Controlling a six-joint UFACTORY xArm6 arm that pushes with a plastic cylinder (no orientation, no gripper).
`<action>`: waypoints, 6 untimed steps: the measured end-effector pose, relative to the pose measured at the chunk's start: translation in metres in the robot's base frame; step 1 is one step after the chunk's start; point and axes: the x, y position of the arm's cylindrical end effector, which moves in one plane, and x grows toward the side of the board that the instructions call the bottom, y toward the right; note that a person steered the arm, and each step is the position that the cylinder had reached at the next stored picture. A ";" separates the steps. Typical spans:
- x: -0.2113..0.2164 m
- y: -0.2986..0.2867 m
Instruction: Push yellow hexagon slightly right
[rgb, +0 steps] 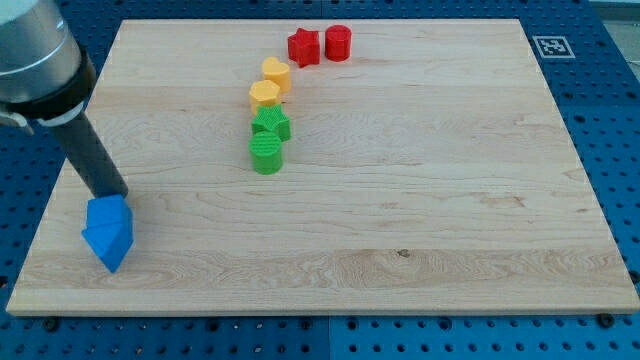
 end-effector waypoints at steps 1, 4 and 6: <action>0.005 0.002; -0.143 0.058; -0.142 0.091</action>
